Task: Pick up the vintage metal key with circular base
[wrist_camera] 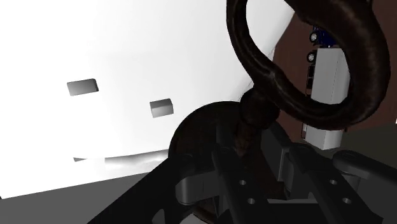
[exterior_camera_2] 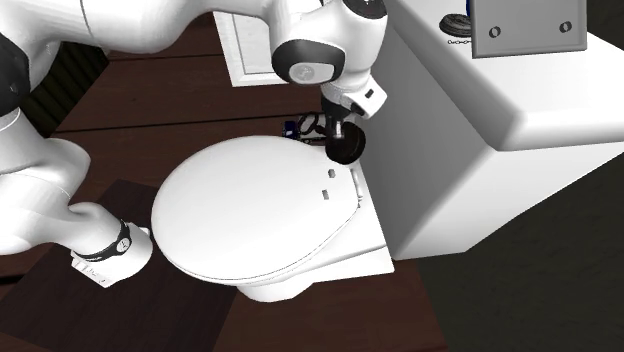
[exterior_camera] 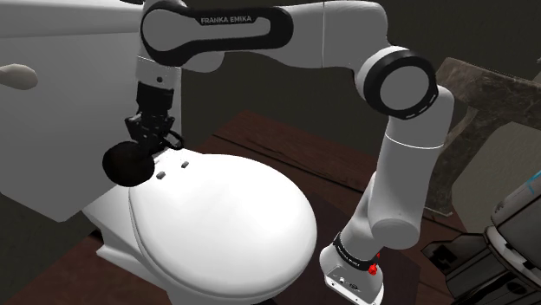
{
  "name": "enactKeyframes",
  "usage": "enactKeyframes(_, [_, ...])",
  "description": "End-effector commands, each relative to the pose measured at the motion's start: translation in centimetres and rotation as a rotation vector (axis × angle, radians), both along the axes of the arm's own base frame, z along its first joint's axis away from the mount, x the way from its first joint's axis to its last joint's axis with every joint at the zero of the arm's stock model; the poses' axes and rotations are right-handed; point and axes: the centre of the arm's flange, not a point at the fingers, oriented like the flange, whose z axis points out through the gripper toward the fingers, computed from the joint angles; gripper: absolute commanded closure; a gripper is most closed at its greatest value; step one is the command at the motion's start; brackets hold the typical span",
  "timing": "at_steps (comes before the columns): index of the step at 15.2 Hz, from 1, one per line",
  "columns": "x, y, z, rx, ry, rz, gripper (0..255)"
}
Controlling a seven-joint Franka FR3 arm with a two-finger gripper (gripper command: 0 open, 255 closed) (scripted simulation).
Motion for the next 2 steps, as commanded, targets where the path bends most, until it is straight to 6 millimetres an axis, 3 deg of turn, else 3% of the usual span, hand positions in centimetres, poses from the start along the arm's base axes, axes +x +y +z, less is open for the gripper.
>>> enactKeyframes(1, [-0.02,-0.03,0.71,0.001,-0.001,0.000,255])
enactKeyframes(2, [-0.02,-0.03,0.71,0.001,-0.001,0.000,255])
